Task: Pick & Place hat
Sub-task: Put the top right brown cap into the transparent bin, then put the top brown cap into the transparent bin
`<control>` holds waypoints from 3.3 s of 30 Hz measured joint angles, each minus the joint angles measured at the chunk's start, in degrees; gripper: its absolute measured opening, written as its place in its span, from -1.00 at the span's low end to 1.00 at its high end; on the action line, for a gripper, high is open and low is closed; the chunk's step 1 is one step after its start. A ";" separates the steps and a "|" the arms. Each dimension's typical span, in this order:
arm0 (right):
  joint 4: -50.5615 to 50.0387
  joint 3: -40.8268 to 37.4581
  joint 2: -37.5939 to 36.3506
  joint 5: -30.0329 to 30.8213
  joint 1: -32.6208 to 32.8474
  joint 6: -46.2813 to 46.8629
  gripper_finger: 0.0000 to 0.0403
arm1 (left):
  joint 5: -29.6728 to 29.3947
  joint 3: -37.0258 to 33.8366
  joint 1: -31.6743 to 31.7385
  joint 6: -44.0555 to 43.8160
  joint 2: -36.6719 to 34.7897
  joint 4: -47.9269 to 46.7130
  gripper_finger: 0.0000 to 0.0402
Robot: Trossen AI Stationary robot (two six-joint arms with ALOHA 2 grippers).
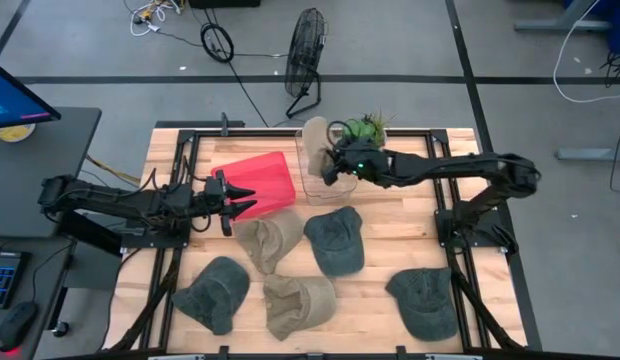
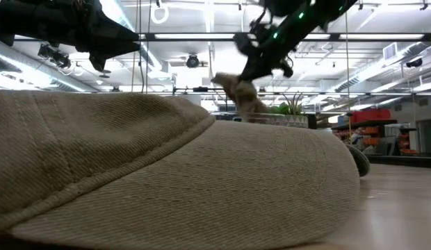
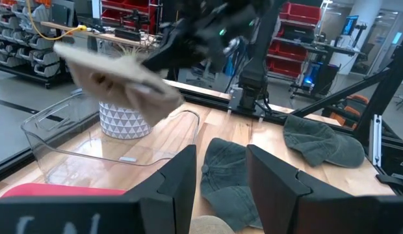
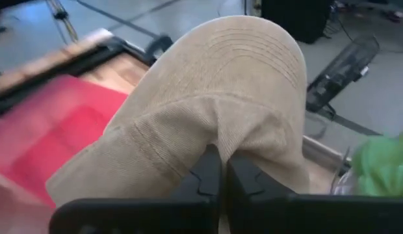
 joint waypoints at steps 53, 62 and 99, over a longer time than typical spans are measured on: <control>-0.77 13.66 16.58 -11.86 20.05 -0.39 -0.29 | 2.29 0.02 -0.04 -4.91 -0.02 -3.12 -0.31; -0.52 13.57 24.00 -11.87 19.46 4.12 -0.29 | 7.60 0.02 -0.11 -8.49 2.37 -19.67 -0.31; -0.78 13.57 26.14 -12.39 18.58 2.84 -0.29 | 1.54 0.20 -4.55 6.94 36.45 -5.56 -0.01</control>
